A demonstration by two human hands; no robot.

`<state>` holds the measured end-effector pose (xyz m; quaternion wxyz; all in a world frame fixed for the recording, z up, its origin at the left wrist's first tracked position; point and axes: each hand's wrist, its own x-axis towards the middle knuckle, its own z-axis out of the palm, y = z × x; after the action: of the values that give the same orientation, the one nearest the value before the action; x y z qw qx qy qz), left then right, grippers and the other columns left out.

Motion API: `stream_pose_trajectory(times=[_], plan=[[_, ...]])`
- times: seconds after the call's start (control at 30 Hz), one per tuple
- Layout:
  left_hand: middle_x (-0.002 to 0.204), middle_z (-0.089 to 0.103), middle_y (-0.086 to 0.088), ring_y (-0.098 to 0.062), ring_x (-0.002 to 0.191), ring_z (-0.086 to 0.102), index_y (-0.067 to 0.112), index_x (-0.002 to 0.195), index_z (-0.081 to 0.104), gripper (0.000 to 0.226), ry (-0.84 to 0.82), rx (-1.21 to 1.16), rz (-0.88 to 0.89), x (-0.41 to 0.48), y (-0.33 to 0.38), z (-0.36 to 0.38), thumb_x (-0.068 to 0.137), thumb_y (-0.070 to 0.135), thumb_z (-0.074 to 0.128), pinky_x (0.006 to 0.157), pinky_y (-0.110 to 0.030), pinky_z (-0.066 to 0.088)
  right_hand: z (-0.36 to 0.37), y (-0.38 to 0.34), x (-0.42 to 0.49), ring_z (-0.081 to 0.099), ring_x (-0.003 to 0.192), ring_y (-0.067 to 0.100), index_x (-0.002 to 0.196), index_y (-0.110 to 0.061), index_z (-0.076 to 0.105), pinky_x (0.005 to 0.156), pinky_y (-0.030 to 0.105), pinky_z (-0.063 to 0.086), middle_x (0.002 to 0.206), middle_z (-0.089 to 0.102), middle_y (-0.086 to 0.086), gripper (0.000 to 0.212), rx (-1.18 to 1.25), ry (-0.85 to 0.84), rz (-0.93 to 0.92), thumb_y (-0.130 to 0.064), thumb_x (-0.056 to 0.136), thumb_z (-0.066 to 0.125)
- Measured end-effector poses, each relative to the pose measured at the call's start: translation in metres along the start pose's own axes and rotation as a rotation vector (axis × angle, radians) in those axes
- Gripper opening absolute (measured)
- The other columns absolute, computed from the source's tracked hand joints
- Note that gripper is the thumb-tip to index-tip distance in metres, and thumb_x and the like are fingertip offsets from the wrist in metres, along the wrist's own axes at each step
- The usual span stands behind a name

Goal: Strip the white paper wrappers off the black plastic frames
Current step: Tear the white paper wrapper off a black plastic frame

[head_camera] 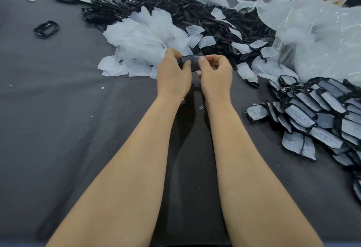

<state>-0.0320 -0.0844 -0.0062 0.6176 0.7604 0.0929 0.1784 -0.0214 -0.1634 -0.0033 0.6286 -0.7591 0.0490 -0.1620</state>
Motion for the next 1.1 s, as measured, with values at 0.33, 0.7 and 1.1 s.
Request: stream_pose_trajectory(times=[0.33, 0.7, 1.1], plan=[[0.09, 0.064, -0.008, -0.01, 0.062, 0.065, 0.019, 0.09, 0.047, 0.014, -0.088, -0.137, 0.015, 0.002, -0.001, -0.001, 0.094, 0.009, 0.056, 0.068, -0.024, 0.057, -0.011, 0.003, 0.013, 0.058, 0.076, 0.013, 0.101, -0.008, 0.055, 0.066, 0.021, 0.052, 0.088, 0.059, 0.005, 0.01, 0.335, -0.058, 0.187, -0.007, 0.092, 0.059], [0.09, 0.066, -0.008, -0.006, 0.058, 0.064, 0.012, 0.101, 0.051, 0.01, -0.08, -0.197, -0.048, 0.004, -0.002, 0.0, 0.094, 0.009, 0.057, 0.068, -0.024, 0.059, -0.01, 0.004, 0.008, 0.067, 0.079, 0.019, 0.097, -0.008, 0.061, 0.085, 0.043, 0.054, 0.083, 0.064, 0.003, 0.015, -0.099, -0.034, -0.04, -0.021, 0.095, 0.056], [0.088, 0.066, -0.009, -0.011, 0.062, 0.065, 0.013, 0.097, 0.051, 0.008, -0.061, -0.218, -0.039, 0.002, -0.001, -0.001, 0.093, 0.009, 0.057, 0.072, -0.029, 0.059, -0.012, 0.0, 0.007, 0.064, 0.075, 0.016, 0.107, -0.001, 0.062, 0.075, 0.031, 0.056, 0.093, 0.067, 0.012, 0.019, 0.038, -0.074, 0.064, -0.013, 0.095, 0.054]])
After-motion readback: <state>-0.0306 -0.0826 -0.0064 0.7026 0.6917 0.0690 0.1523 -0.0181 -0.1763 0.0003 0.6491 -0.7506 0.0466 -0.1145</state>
